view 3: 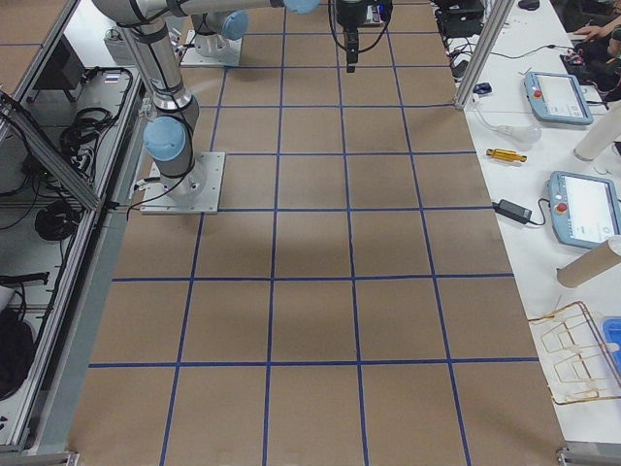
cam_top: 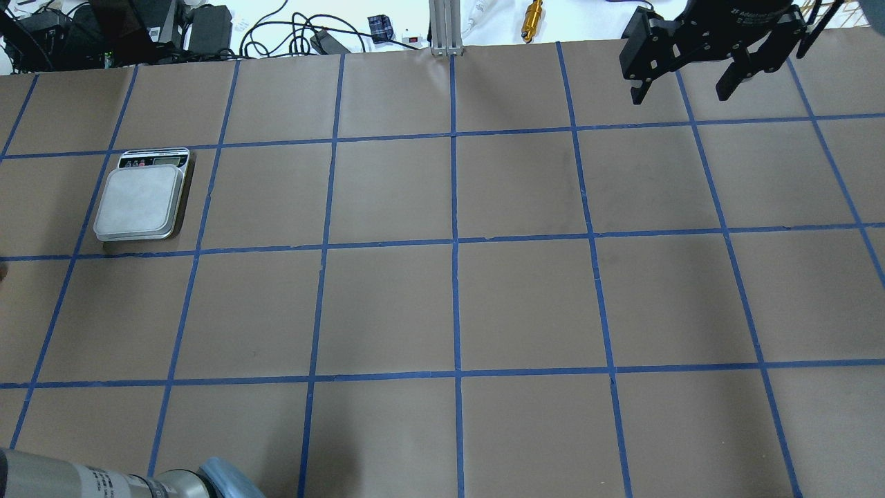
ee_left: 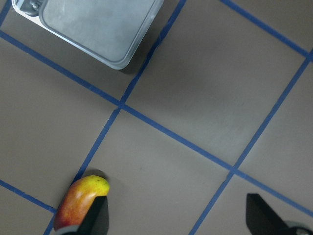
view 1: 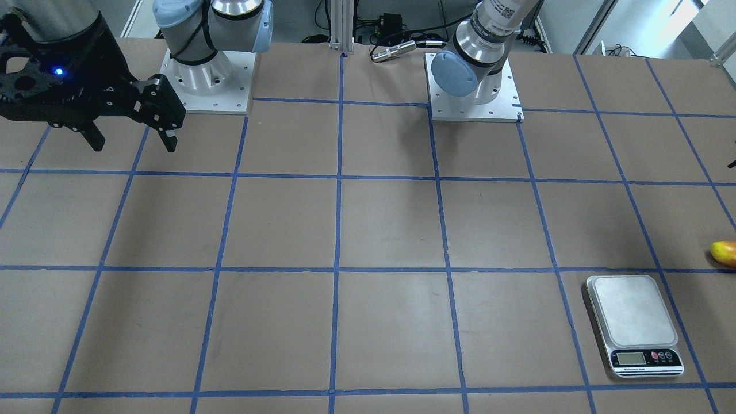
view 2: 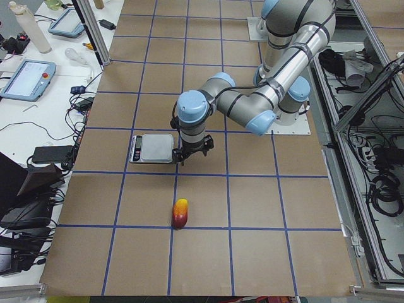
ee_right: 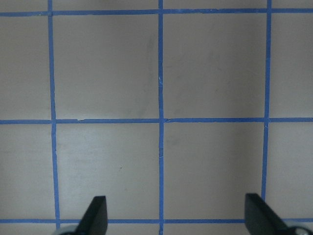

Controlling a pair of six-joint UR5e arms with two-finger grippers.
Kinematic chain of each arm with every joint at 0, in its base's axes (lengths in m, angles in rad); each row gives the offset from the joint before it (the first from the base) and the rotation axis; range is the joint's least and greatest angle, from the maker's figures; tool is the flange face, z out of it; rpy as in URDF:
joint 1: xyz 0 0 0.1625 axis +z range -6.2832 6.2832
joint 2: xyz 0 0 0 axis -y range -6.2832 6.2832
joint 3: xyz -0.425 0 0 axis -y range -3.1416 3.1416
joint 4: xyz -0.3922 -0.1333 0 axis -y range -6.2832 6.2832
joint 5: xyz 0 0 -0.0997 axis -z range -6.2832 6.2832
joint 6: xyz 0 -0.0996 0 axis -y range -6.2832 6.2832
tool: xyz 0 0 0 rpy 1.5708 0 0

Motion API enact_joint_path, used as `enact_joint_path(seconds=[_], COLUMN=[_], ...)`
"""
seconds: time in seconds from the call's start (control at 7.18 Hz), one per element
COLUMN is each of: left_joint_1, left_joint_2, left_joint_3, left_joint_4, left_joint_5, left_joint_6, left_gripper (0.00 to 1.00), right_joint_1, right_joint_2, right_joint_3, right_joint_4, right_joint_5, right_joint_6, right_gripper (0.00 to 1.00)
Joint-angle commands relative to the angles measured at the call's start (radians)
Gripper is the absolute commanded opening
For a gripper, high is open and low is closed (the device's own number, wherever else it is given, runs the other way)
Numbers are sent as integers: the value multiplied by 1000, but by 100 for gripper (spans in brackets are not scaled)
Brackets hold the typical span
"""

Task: Weigh mango
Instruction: 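Close the left gripper around the mango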

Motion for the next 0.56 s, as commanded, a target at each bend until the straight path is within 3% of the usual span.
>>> enact_joint_path(seconds=[0.0, 0.28, 0.42], left_joint_1=[35, 53, 55], left_joint_2=[-159, -307, -342], left_joint_3=[115, 263, 291], left_joint_4=[84, 84, 85], left_joint_5=[-2, -13, -18], left_joint_6=[199, 323, 406], left_gripper=[100, 100, 100], right_joint_1=[0, -2, 0], right_joint_2=[0, -1, -1], right_joint_3=[0, 0, 0], right_joint_4=[0, 0, 0], right_joint_5=[0, 0, 0], right_joint_6=[0, 0, 0], right_gripper=[100, 100, 100])
